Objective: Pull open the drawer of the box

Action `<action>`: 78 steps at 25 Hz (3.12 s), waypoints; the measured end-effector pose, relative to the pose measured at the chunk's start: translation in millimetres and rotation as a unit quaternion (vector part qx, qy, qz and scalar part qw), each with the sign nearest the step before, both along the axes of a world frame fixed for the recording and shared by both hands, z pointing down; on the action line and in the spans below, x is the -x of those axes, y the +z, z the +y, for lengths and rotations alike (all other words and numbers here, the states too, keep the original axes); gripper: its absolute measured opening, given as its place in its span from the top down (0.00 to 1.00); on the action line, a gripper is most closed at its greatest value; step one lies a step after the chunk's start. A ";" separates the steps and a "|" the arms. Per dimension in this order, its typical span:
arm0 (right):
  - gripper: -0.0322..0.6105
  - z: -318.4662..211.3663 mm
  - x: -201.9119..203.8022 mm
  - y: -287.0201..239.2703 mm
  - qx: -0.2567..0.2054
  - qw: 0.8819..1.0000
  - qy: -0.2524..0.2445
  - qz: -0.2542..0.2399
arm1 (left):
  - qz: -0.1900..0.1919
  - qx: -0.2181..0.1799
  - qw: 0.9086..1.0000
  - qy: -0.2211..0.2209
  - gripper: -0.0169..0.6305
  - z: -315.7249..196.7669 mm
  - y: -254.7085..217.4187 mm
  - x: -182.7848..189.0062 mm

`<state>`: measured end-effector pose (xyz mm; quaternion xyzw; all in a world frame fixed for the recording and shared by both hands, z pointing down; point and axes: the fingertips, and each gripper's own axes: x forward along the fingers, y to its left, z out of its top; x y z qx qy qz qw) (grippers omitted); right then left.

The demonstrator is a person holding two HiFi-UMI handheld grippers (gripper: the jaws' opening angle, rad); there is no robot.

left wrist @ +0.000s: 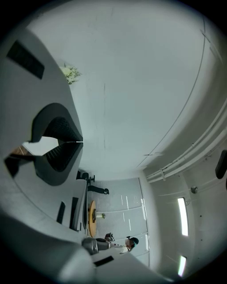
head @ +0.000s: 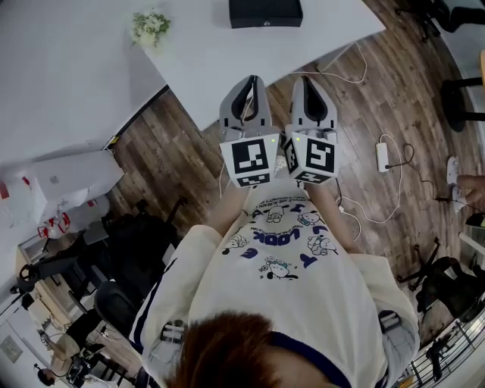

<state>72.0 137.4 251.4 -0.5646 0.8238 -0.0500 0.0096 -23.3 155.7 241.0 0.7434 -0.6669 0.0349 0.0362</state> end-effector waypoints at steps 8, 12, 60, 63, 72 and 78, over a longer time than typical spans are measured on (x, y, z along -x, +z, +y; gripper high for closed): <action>0.90 -11.3 -17.3 9.8 0.010 1.000 -0.026 -0.003 | 0.002 0.002 1.000 -0.029 0.94 -9.1 5.8 -15.6; 0.90 -15.8 -24.0 15.5 0.016 0.999 -0.038 -0.003 | 0.003 0.003 0.999 -0.040 0.94 -10.9 8.0 -23.6; 0.90 -214.4 -0.6 46.4 0.064 0.998 -0.014 -0.008 | 0.020 0.062 0.997 -0.034 0.94 -209.7 49.7 7.1; 0.90 -224.6 1.0 52.2 0.069 0.998 -0.010 -0.005 | 0.026 0.073 0.997 -0.029 0.94 -219.3 57.8 10.6; 0.90 -252.4 8.5 66.8 0.086 0.996 0.000 -0.003 | 0.030 0.094 0.995 -0.011 0.94 -245.3 76.0 13.9; 0.90 -266.1 15.2 73.2 0.091 0.996 0.002 0.002 | 0.030 0.108 0.994 -0.002 0.94 -254.1 87.0 15.8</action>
